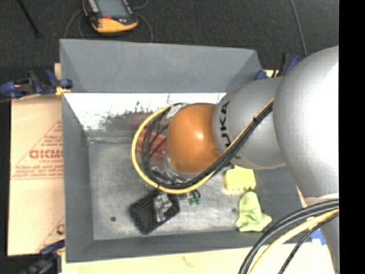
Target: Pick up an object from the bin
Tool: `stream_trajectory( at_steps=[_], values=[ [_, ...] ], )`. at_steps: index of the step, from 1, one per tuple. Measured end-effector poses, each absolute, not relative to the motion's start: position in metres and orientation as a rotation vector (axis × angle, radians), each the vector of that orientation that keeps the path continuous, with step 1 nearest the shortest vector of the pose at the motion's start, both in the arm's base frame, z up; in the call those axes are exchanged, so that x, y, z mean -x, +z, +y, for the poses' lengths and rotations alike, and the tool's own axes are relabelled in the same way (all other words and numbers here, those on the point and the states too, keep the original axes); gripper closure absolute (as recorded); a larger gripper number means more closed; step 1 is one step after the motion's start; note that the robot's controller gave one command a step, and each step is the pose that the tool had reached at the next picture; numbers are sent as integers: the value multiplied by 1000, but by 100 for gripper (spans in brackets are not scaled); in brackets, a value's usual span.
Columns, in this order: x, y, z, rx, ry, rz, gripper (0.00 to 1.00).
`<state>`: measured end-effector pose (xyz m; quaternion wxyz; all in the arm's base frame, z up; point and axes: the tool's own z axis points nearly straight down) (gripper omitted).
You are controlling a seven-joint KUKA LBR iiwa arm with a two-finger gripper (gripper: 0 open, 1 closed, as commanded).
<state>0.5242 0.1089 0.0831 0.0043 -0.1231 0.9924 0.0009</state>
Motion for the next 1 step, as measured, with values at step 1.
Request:
stream_trajectory(
  at_steps=[1],
  values=[
    [-524,83,109,385,3,3109,100]
  ],
)
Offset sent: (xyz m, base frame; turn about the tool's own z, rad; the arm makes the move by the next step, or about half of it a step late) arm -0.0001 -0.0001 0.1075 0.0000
